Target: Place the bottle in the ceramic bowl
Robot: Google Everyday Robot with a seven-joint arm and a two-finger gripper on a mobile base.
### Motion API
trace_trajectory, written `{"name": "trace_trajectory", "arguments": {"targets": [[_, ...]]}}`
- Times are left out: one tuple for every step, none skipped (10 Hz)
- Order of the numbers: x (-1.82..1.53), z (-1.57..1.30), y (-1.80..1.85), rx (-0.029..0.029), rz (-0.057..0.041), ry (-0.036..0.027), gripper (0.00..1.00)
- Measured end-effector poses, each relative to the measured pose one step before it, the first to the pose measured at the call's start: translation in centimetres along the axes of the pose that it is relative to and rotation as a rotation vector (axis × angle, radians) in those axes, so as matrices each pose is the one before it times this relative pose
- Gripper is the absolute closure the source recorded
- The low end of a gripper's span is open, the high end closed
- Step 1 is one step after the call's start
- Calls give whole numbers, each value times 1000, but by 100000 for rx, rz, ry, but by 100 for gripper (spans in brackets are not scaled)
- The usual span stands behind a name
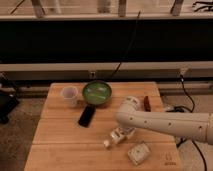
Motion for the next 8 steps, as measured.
{"name": "trace_trajectory", "arguments": {"targets": [[1074,-1981,-1695,209,469,-244,100],[748,-1303,-1188,-91,262,-297,100],[1074,-1227,-1504,-242,280,-178,100],[816,-799,-1223,-28,308,-374,100],[1070,-452,-1355,131,904,-637,100],[687,-225,-891,50,308,54,100],[444,-222,-1296,343,-103,5,100],[248,-108,-1544,553,-523,111,100]]}}
